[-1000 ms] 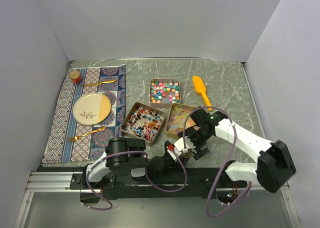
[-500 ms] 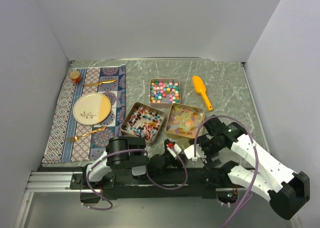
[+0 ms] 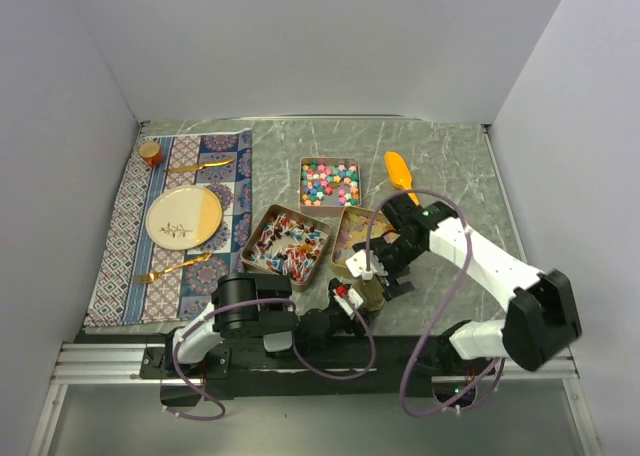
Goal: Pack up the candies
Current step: Screw the bottle lid onto the packing bottle.
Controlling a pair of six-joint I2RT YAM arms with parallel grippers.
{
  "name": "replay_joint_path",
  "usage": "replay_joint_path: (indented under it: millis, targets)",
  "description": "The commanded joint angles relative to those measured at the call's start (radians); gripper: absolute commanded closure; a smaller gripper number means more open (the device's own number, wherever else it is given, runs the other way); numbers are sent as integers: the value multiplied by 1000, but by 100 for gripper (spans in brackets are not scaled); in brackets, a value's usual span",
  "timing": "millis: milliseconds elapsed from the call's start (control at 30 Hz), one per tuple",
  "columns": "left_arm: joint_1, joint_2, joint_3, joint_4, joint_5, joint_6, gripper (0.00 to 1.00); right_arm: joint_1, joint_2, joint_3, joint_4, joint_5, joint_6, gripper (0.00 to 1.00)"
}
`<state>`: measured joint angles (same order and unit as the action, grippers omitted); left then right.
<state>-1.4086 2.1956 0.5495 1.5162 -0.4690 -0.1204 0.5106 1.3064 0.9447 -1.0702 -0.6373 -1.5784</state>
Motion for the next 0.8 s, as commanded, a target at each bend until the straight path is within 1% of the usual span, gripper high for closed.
replay_joint_path:
  millis: [0,67,233,467,633,667,700,767]
  targets:
    - [-3,119,-74,71,-13,-35,99,28,91,81,-92,-32,-135,0]
    - [-3,122,-72,73,-19,-32,99,45,97,72,-88,-16,-172,0]
    - [-4,121,-74,79,-20,-27,99,71,90,6,-31,16,-199,0]
    - [-3,125,-71,79,-23,-28,99,92,123,8,-17,31,-196,0]
    - [-1,127,-71,73,-20,-33,99,97,125,-14,50,34,-163,0]
    - [-1,127,-71,72,-22,-33,99,98,125,-15,58,31,-146,2]
    - [-1,125,-71,73,-22,-35,99,100,123,-12,65,25,-128,10]
    - [-1,125,-68,64,-23,-38,99,100,122,-17,98,21,-71,20]
